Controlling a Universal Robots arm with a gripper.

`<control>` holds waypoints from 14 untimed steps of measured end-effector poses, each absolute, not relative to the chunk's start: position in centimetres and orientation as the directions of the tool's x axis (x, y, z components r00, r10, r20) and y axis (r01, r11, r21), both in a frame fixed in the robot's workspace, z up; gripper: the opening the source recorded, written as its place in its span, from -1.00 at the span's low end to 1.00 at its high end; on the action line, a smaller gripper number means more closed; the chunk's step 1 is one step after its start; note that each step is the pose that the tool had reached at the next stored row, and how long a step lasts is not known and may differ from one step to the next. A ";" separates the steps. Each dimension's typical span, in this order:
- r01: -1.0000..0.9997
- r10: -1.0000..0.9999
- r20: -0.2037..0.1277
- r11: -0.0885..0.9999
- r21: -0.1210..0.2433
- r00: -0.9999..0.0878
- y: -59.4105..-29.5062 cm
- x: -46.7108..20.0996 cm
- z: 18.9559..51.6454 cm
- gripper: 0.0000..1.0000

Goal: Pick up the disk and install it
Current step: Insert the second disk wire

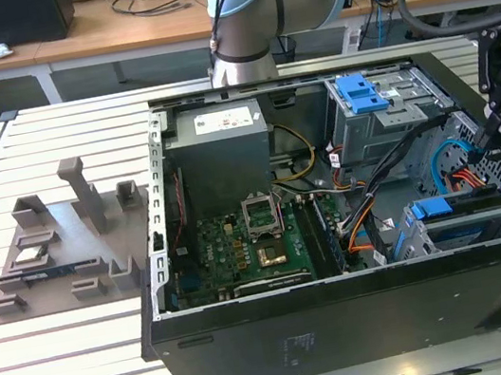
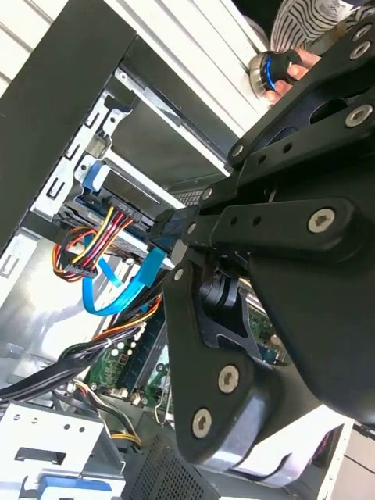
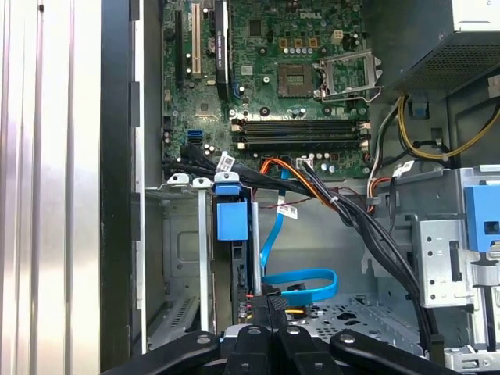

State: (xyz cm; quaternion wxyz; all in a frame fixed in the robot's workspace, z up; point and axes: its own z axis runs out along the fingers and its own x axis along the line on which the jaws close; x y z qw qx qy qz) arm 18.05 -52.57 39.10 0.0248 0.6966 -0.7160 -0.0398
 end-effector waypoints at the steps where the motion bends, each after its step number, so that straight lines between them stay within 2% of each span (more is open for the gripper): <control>1: -0.995 -0.999 -0.020 0.026 0.092 -0.028 -52.6 18.0 39.1 -0.66; 2: -0.995 -0.999 -0.020 0.026 0.091 -0.028 -52.6 18.0 39.1 -0.40; 6: -0.995 -0.999 -0.020 0.026 0.091 -0.028 -52.6 17.6 37.6 -0.40; 7: -0.996 -0.999 -0.021 0.022 0.092 -0.024 -52.6 17.7 37.5 -0.44; 8: -0.996 -1.000 -0.021 0.021 0.091 -0.023 -52.6 17.6 37.5 -0.68; 10: -0.996 -1.000 -0.021 0.009 0.091 -0.011 -53.8 17.3 36.5 -0.68; 14: -0.996 -1.000 -0.022 -0.007 0.092 0.005 -53.8 17.2 36.0 -0.68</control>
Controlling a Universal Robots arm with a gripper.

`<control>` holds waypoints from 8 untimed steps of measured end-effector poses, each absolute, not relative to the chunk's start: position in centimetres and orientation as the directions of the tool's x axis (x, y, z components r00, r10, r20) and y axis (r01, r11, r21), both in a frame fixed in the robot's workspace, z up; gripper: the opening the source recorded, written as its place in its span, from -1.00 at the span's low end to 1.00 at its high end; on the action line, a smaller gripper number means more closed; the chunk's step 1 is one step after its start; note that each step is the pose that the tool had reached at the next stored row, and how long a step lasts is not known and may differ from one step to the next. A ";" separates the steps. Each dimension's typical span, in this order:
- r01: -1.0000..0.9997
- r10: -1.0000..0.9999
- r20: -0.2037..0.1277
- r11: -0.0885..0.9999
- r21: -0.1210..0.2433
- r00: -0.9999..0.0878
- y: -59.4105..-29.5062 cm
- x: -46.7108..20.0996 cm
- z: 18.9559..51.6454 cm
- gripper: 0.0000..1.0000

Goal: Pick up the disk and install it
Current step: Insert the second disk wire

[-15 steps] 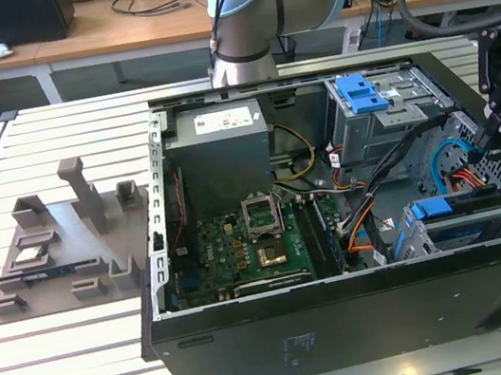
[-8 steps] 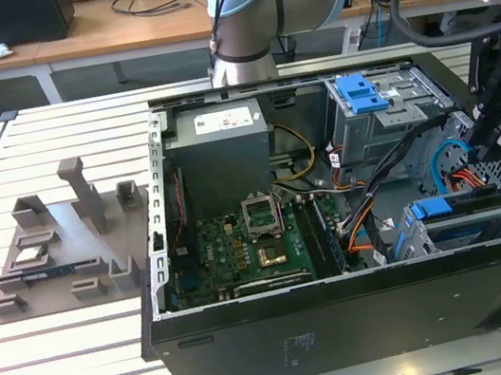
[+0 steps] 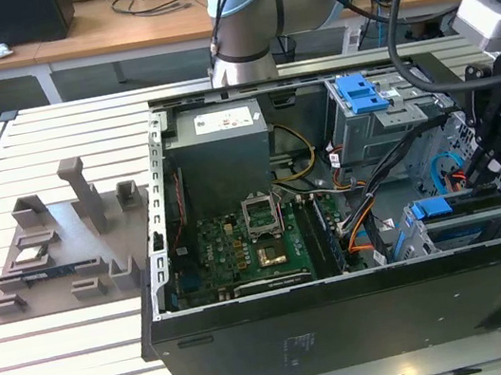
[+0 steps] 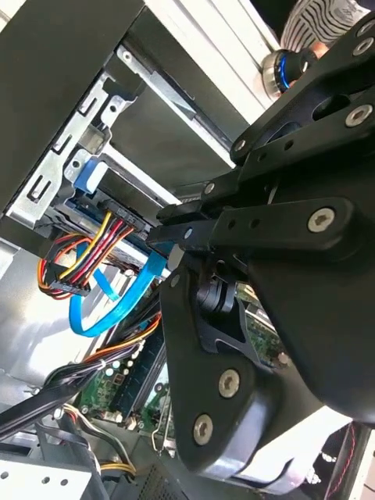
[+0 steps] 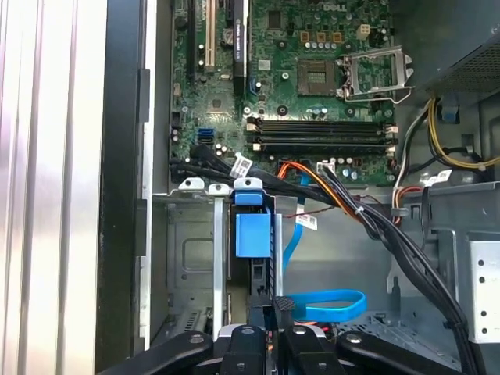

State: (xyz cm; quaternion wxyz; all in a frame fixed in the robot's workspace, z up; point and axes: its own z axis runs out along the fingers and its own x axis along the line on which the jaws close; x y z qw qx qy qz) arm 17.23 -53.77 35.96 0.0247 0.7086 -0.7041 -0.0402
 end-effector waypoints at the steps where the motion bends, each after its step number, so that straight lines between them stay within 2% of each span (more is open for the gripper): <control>1: -0.996 -1.000 -0.022 -0.010 0.092 0.008 -53.8 17.2 35.9 -0.68; 8: -0.995 -0.999 -0.022 -0.028 0.092 0.026 -53.8 17.2 35.0 -0.68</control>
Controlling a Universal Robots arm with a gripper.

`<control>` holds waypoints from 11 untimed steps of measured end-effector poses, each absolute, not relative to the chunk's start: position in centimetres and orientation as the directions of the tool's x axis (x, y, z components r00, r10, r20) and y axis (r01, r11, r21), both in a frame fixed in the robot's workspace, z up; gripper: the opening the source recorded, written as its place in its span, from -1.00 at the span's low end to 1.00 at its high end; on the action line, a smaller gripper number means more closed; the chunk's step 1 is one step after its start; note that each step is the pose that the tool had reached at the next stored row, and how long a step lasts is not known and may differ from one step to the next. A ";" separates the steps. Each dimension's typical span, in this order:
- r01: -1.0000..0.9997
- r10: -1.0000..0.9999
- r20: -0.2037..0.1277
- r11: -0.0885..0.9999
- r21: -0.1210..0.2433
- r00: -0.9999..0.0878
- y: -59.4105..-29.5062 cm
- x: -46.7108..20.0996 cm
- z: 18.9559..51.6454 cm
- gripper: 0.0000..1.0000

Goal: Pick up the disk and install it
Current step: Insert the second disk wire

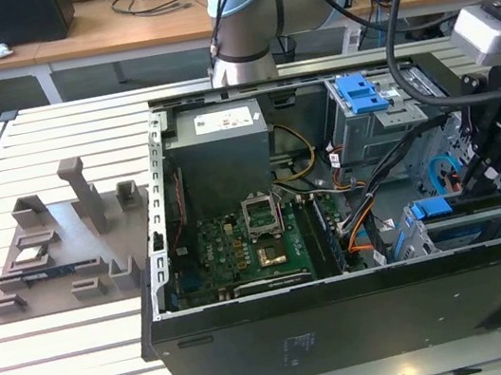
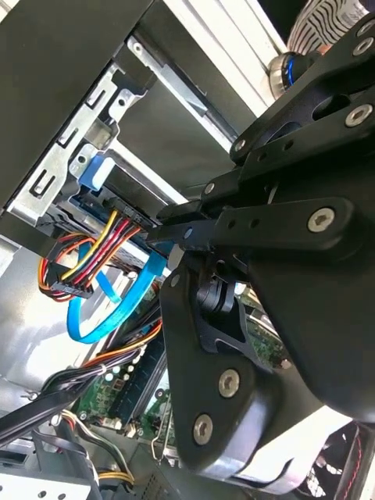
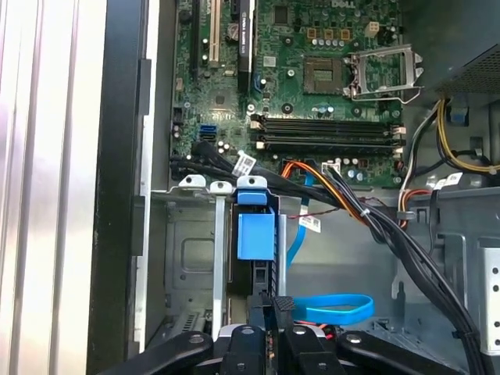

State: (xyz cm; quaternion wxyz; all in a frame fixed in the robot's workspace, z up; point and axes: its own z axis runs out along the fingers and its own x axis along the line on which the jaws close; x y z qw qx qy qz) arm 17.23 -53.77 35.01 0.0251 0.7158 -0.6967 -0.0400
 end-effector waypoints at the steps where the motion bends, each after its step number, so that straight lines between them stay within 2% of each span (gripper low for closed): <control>1: -0.995 -0.999 -0.022 -0.029 0.092 0.027 -53.8 17.2 34.9 -0.68; 11: -0.995 -0.999 -0.022 -0.036 0.092 0.034 -53.8 16.8 34.4 -0.68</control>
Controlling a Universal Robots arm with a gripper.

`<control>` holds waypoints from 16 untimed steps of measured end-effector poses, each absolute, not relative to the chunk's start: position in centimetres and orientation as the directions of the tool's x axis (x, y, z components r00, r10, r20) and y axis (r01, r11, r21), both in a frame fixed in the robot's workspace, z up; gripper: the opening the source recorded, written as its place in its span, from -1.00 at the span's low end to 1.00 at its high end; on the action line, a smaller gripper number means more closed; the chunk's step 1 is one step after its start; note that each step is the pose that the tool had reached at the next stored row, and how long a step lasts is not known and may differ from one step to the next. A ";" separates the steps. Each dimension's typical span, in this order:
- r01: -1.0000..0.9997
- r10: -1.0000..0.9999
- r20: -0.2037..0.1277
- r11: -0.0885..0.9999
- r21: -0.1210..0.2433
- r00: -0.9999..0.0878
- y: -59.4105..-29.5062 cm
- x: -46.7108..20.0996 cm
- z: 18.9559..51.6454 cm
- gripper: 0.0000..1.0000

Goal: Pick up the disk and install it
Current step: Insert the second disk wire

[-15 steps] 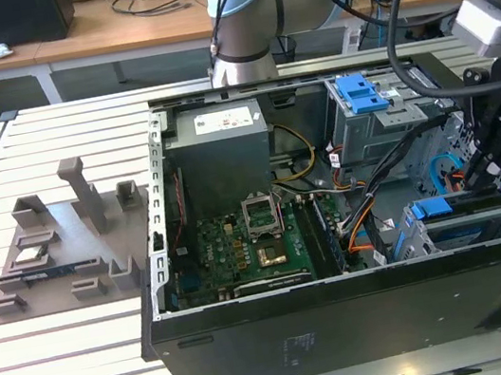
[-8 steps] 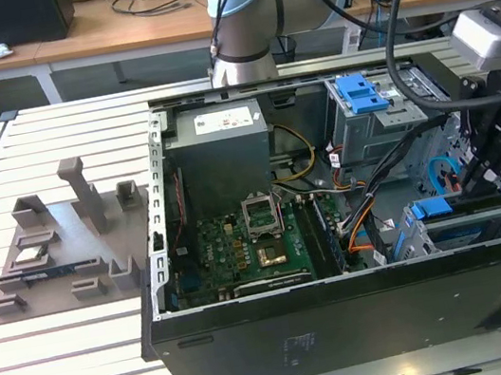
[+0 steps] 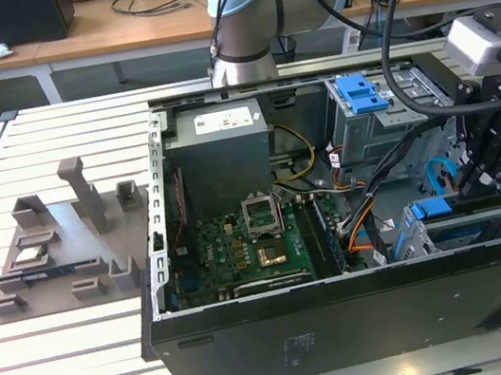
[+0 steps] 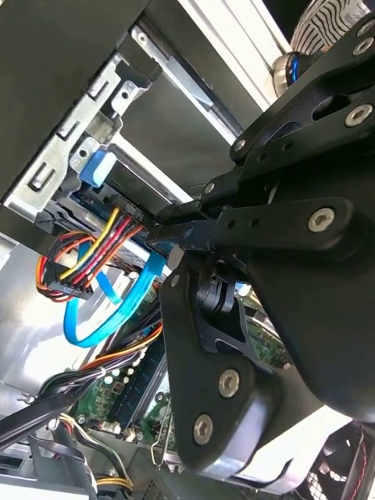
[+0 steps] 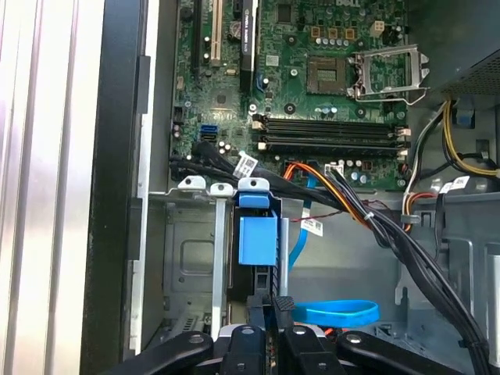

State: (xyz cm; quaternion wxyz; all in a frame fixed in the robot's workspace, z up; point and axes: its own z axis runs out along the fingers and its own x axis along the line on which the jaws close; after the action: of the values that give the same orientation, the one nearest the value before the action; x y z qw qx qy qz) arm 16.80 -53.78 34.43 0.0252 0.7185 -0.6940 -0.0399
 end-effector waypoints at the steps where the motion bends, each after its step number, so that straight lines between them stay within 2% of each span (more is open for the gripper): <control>1: -0.995 -0.999 -0.023 -0.036 0.092 0.034 -53.8 16.7 34.4 -0.68; 16: -0.994 -0.999 -0.028 -0.037 0.099 0.034 -53.8 17.3 34.5 -0.68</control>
State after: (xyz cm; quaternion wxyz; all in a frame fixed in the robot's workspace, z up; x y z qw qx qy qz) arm 17.32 -53.77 34.49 0.0258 0.7185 -0.6936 -0.0447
